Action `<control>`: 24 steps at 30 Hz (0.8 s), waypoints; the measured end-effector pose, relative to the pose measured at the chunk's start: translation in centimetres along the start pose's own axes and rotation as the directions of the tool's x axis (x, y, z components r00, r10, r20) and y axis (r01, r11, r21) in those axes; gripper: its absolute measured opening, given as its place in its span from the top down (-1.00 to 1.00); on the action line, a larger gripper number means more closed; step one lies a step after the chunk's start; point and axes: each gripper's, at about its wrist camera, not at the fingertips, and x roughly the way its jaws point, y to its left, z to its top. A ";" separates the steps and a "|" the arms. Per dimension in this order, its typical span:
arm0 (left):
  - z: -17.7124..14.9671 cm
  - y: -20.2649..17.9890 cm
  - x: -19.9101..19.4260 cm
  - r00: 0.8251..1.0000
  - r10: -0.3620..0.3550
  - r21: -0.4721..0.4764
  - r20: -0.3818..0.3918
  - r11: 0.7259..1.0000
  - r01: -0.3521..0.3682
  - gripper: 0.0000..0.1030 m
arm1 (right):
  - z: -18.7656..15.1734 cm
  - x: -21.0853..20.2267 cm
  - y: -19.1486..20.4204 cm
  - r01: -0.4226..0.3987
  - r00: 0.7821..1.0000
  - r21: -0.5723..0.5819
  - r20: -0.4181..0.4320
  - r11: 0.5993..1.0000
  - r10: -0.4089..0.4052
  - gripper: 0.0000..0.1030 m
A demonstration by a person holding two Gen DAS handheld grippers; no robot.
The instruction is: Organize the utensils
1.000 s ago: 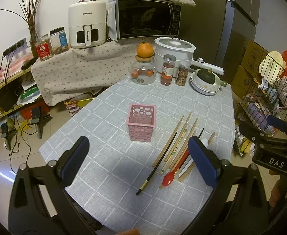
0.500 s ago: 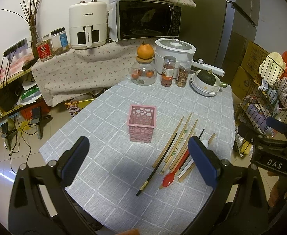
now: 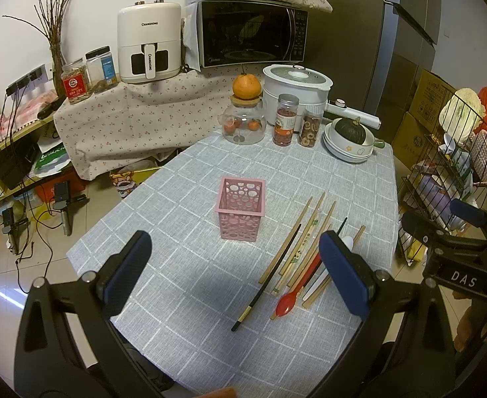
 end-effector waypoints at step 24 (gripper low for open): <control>0.0 -0.1 0.0 1.000 0.000 -0.002 0.003 1.000 0.000 -0.95 | -0.4 0.3 0.4 -0.001 1.000 -0.001 -0.006 1.000 0.001 -1.00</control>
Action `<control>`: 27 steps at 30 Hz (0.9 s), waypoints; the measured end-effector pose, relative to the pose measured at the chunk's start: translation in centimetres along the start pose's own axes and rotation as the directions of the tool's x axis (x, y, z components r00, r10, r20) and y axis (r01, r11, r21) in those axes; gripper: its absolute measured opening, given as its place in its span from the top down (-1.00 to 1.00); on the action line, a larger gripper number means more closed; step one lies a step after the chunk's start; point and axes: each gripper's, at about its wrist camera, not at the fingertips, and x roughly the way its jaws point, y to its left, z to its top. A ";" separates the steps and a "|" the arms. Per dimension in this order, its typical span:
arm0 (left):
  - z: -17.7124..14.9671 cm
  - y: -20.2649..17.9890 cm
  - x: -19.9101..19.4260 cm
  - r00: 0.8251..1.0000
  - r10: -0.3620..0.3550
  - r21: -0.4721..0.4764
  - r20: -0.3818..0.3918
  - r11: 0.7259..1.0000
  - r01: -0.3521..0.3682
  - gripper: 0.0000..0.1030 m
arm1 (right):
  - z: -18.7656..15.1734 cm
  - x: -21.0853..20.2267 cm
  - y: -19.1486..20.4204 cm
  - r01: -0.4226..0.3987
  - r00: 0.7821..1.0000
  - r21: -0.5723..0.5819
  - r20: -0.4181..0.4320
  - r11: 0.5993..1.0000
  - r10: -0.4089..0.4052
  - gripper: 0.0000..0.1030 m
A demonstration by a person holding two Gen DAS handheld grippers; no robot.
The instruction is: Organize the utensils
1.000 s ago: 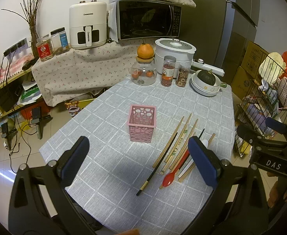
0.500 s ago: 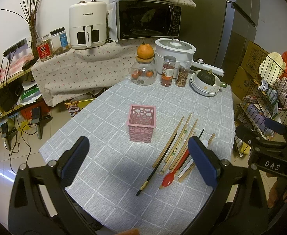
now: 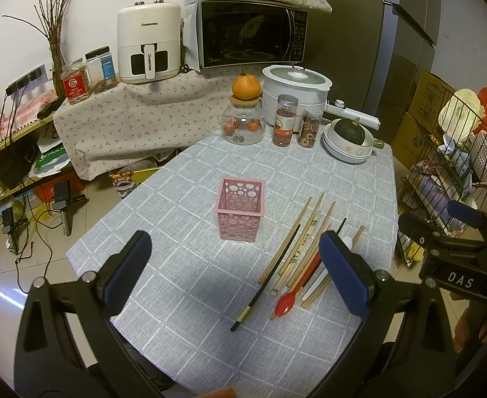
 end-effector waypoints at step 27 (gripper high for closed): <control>0.2 0.0 0.0 1.000 0.004 0.000 -0.001 1.000 -0.004 -0.95 | -0.2 0.2 0.0 -0.001 1.000 0.004 -0.009 1.000 0.001 -1.00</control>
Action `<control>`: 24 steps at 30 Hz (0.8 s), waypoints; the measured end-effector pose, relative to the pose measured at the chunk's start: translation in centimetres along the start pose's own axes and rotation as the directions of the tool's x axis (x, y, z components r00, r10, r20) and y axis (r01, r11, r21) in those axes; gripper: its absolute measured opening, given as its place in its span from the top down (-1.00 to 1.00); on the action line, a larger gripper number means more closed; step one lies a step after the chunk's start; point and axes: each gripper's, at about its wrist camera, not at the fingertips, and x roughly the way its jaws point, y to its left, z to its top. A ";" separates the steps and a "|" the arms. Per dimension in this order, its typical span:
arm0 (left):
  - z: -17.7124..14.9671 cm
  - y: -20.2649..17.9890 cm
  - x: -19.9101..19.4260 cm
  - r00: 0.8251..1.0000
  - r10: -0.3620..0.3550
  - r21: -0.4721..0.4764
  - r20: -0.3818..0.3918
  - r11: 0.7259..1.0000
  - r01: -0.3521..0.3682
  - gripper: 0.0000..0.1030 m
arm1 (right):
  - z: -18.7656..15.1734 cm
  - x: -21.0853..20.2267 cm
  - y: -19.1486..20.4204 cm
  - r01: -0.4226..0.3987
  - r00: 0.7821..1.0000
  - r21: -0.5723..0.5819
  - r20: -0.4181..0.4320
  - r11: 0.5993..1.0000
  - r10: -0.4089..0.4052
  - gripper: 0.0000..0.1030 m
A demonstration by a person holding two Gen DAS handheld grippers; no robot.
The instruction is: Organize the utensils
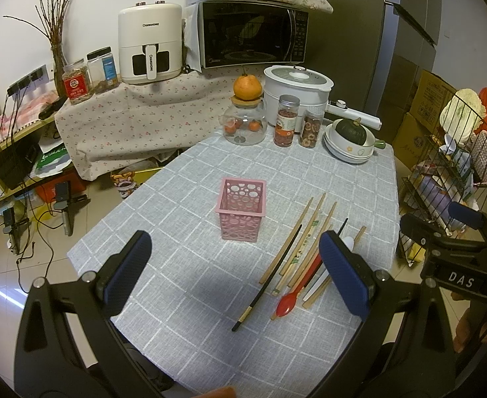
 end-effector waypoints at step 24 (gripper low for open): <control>0.8 -3.1 6.7 0.946 -0.180 0.057 -0.270 0.978 0.202 -0.95 | 1.4 7.8 -6.5 -0.070 0.939 0.136 -0.325 0.988 0.111 -0.93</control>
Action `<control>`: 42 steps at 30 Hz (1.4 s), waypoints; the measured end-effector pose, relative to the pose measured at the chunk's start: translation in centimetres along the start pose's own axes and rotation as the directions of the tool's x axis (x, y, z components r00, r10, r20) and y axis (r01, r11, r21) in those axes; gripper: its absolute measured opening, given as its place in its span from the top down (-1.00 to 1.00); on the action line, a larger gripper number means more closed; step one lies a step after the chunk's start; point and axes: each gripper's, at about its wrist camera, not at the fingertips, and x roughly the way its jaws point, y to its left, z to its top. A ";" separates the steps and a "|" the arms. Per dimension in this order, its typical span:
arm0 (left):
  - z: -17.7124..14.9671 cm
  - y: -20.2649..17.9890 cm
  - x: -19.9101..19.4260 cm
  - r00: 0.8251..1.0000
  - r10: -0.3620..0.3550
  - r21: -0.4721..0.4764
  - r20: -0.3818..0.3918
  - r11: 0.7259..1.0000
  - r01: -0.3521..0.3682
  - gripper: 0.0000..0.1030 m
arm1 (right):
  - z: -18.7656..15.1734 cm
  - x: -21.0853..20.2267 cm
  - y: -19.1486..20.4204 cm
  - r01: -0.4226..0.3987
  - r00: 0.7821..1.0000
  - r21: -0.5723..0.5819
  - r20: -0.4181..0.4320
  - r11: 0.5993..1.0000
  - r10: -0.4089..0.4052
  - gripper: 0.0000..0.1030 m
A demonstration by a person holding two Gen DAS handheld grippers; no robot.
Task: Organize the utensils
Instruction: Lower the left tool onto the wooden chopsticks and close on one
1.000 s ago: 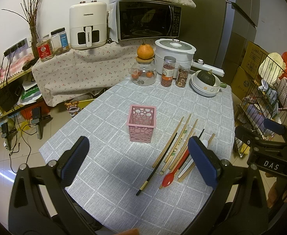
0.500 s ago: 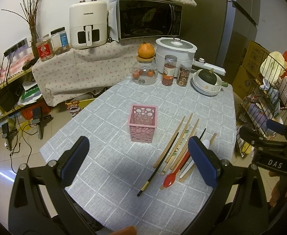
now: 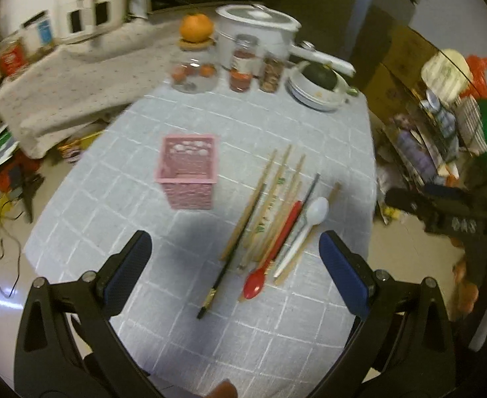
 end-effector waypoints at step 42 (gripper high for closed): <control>8.9 -6.1 22.2 0.957 0.108 0.233 -0.269 0.971 -0.044 0.84 | 1.4 12.5 -10.1 -0.055 0.960 0.303 -0.248 0.952 0.134 -0.09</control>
